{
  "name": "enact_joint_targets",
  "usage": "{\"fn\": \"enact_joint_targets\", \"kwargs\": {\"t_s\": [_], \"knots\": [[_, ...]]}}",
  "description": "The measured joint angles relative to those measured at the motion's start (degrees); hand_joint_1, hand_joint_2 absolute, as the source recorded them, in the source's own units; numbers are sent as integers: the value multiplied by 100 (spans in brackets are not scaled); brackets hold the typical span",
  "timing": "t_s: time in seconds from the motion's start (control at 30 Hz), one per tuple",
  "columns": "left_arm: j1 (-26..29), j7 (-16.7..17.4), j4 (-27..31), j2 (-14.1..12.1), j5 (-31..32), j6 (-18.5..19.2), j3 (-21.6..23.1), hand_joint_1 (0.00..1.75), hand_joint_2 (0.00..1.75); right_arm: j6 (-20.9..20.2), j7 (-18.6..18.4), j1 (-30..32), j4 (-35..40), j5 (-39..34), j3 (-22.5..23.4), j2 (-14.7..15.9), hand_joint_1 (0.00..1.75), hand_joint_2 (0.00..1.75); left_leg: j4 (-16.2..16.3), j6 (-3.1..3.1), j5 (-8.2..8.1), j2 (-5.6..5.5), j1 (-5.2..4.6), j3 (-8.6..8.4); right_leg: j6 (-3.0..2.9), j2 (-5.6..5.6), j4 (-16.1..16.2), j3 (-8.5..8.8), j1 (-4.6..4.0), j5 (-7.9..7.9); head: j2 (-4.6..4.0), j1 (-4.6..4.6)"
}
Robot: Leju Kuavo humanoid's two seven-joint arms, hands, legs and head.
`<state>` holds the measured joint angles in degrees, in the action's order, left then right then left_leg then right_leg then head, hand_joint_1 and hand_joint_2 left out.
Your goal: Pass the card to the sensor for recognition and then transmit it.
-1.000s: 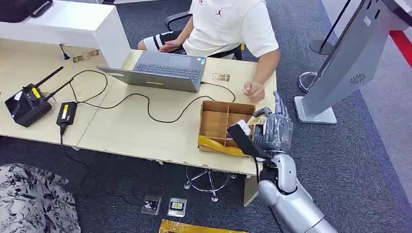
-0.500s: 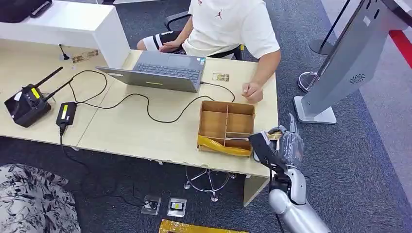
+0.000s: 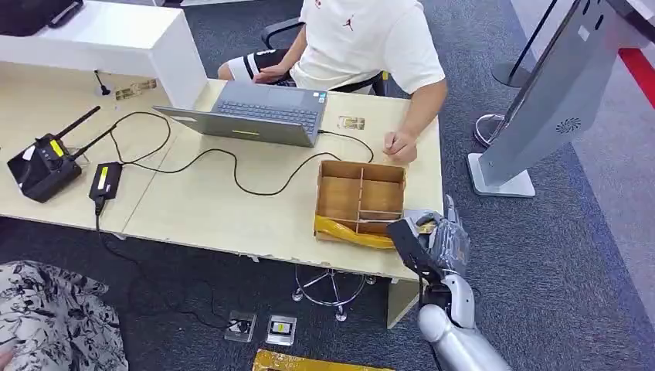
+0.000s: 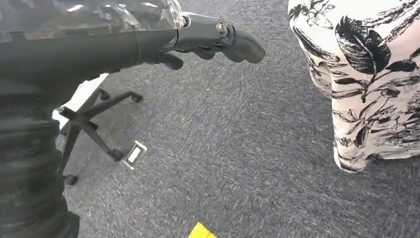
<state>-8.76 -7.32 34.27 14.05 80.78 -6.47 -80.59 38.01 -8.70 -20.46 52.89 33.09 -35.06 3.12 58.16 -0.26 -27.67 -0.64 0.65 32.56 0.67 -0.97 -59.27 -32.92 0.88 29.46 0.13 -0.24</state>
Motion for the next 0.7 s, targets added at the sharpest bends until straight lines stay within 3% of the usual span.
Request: {"fn": "enact_joint_targets", "kwargs": {"t_s": [0.7], "knots": [[0,-63,4,9,-61,0,-4,0,175,37,98,-250,-832,-65,22,-149,175,175,0,0,0,14,0,-10,1,7,0,9,0,-2,0,0]]}}
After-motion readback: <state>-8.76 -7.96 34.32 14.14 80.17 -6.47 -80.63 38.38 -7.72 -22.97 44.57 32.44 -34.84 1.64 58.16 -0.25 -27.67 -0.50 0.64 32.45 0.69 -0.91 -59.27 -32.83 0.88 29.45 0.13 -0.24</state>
